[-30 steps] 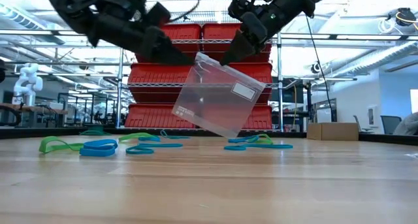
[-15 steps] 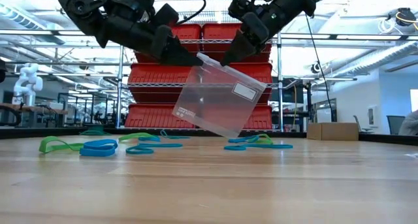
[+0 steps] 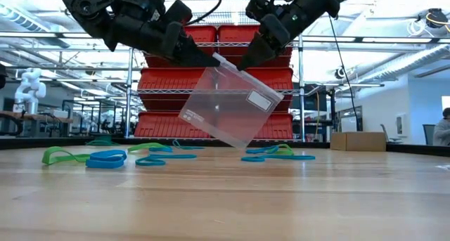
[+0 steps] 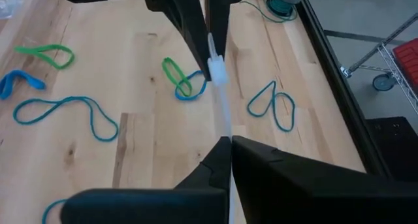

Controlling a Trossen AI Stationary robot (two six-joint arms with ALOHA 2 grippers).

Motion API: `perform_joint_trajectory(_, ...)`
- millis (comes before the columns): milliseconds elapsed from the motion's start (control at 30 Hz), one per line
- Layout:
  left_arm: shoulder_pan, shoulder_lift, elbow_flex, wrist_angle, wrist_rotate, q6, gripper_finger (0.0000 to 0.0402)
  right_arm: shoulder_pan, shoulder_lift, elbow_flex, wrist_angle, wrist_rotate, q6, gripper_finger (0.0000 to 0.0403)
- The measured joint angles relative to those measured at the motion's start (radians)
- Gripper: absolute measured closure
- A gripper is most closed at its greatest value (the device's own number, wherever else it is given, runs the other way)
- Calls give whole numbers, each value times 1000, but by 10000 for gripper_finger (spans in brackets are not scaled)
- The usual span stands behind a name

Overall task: Sort rubber bands
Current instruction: Open the top zip bag

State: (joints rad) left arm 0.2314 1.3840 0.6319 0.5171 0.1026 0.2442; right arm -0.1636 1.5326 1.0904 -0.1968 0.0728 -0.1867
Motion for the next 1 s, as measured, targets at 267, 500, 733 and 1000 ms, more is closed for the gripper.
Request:
perform_joint_trajectory(267, 0, -1, 0, -6, -3, 0, 399, 28, 0, 0, 124, -3, -11, 347)
perform_joint_trajectory(500, 0, -1, 0, -5, -6, -1, 400, 30, 0, 0, 149, -53, 11, 322)
perform_joint_trajectory(733, -10, -1, 0, -1, -6, -2, 401, 10, 4, 0, 168, -52, 15, 321)
perform_joint_trajectory(1000, -10, -1, 1, 13, -5, -2, 401, -1, 42, 1, 178, -105, 29, 321)
